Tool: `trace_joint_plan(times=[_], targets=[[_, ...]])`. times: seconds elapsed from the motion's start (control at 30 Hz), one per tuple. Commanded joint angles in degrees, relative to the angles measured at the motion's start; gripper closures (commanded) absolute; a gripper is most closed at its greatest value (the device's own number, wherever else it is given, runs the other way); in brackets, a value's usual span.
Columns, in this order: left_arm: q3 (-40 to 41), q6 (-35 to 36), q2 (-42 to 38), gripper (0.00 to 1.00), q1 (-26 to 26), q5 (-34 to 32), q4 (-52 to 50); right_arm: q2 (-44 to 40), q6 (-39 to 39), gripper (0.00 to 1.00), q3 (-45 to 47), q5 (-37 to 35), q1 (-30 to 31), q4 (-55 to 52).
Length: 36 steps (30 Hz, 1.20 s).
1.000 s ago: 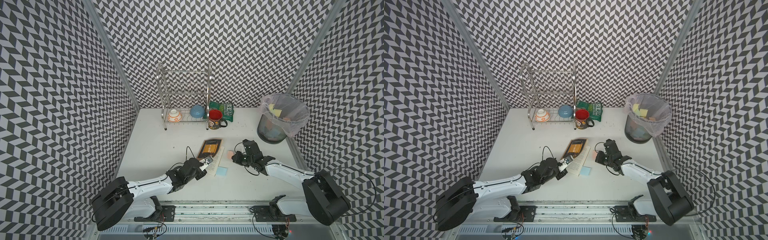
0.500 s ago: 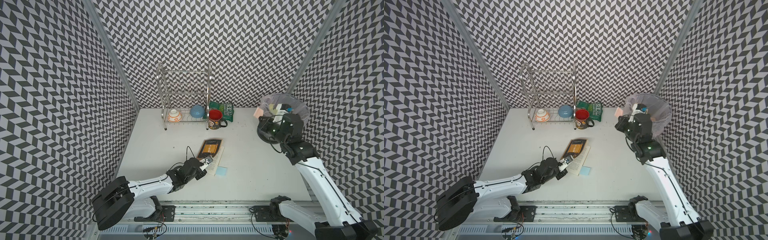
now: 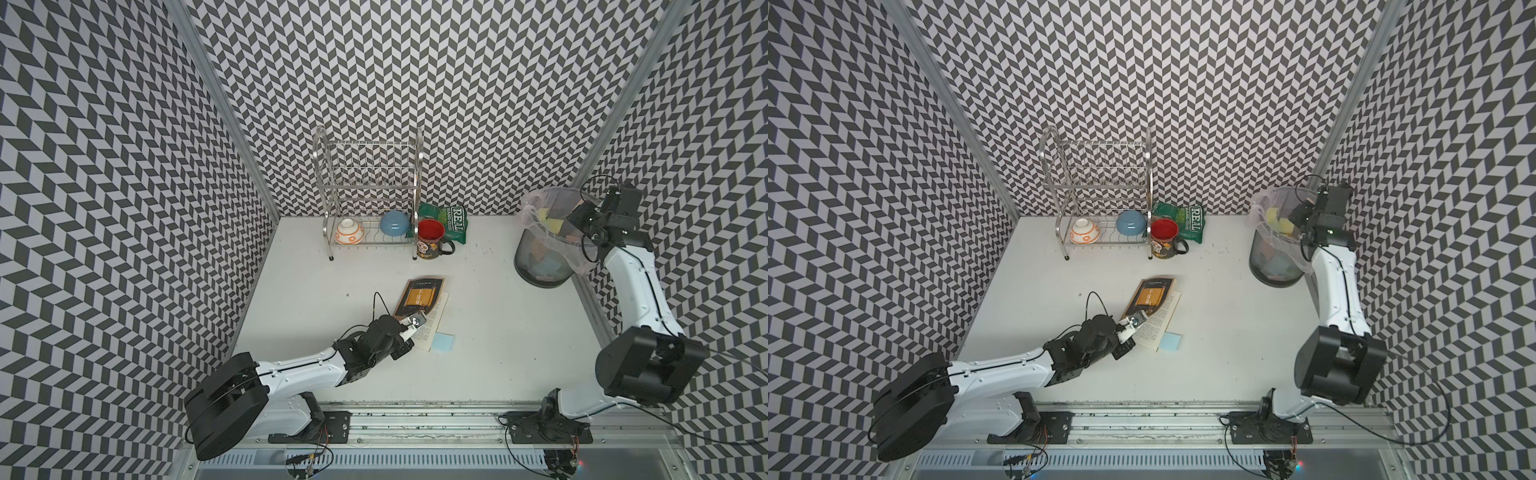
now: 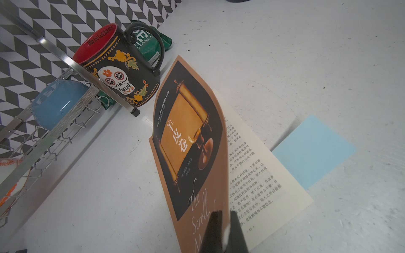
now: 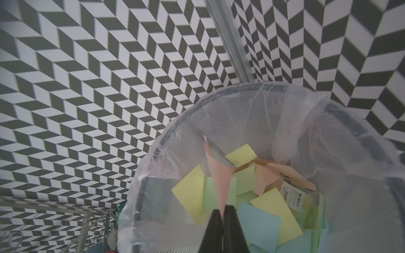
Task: Peel off the used sticky note
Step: Place the note in the trash bin, then close the book at the center of the board.
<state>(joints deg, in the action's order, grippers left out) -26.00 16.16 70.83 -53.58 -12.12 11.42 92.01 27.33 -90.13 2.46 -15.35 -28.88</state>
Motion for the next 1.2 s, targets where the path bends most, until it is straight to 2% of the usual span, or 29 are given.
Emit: trace_joint_plan(times=[0.0,0.03,0.1,0.2,0.3,0.43,0.53,0.57,0.8,0.97,1.03,1.17], targets=[[-1.51,-0.52,0.02,1.00,0.35,-0.01,-0.34,1.99,-2.22,0.65,-5.80,4.58,0.02,-3.12],[-1.51,-0.51,0.08,1.00,0.36,0.06,-0.39,2.11,-2.43,0.57,-7.32,5.27,0.07,-3.76],[-1.66,-0.45,0.19,1.00,0.36,0.24,-0.48,0.88,-2.75,0.47,-7.54,5.70,0.10,-2.81],[-1.86,-0.49,0.37,1.00,0.38,0.43,-0.61,-2.74,-2.73,0.42,-5.14,5.41,0.11,0.19],[-1.86,-0.52,0.36,1.00,0.41,0.59,-0.69,-5.19,-2.93,0.41,-4.72,4.61,0.12,-0.13],[-1.94,-0.44,0.42,1.00,0.35,1.05,-0.89,-8.97,-1.83,0.41,-2.75,9.42,0.40,0.13],[-2.72,-0.35,0.61,0.91,0.32,2.14,-1.97,-14.51,0.01,0.41,3.76,13.20,2.72,3.57],[-3.24,-0.10,0.58,0.86,0.31,2.74,-2.79,-17.17,0.23,0.40,7.07,13.94,4.78,5.10],[-5.95,0.78,-1.30,0.71,0.32,9.14,-8.85,-27.65,5.20,0.40,26.59,14.26,18.64,11.23],[-9.94,1.78,-3.00,0.59,0.72,11.55,-15.63,-30.26,10.07,0.38,40.05,16.64,31.06,16.88],[-11.85,1.68,-4.97,0.44,2.13,12.32,-17.96,-30.63,11.65,0.36,44.23,15.94,36.19,19.23],[-13.78,1.89,-8.07,0.42,8.40,15.52,-19.99,-31.52,16.70,0.29,54.07,16.12,46.40,27.69]])
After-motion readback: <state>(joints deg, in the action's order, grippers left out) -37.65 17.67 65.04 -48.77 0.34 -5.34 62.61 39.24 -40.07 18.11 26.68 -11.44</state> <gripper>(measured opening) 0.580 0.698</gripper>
